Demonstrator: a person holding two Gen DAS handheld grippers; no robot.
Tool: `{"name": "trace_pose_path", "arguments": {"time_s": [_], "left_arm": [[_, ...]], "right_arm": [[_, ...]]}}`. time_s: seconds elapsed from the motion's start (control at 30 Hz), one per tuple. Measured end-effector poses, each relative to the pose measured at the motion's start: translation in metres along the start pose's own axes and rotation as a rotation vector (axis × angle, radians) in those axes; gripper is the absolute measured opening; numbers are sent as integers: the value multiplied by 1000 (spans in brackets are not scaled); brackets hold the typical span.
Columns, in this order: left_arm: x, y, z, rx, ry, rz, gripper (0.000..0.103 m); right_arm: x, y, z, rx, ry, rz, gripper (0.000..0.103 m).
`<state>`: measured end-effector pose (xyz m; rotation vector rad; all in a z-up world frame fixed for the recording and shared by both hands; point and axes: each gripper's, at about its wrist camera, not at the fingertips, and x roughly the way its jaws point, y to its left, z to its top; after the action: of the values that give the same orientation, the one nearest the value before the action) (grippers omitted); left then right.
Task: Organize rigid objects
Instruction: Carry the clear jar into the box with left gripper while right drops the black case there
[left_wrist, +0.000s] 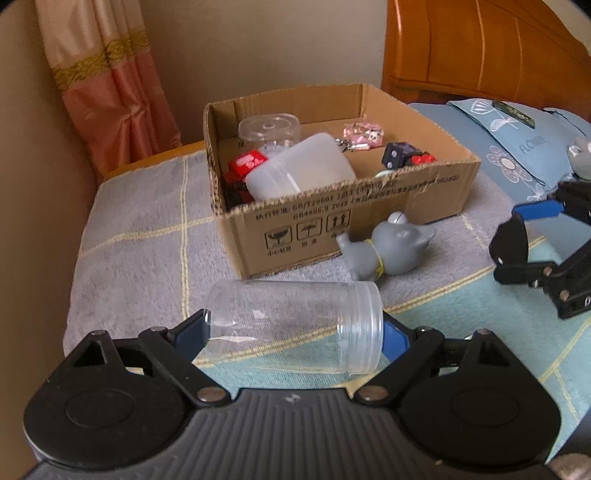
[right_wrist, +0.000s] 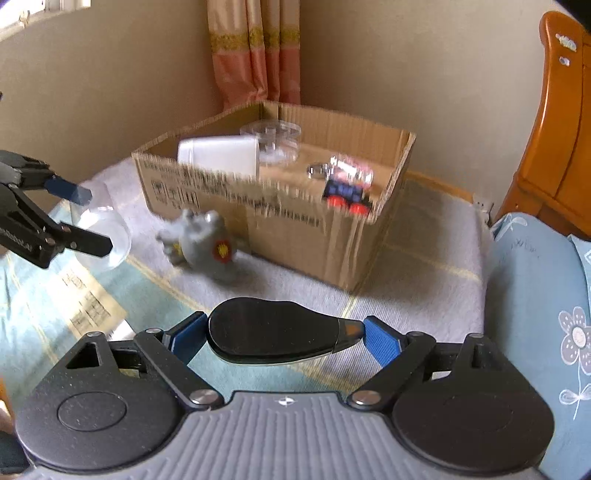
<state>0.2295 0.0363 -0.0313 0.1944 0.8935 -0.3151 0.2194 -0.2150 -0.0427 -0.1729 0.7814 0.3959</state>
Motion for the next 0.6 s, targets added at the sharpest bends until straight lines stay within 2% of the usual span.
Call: {"name": "trace_pose_path", "arguments": {"time_s": [0.3,0.6], "left_arm": [[-22,6,48,57,-47,-36,91],[-13,6,118,85,-96,-24,91]], "right_arm": [[-19,-11,49,-7,-96,-12,93],[13,-21,104,19,-98,-46,93]]}}
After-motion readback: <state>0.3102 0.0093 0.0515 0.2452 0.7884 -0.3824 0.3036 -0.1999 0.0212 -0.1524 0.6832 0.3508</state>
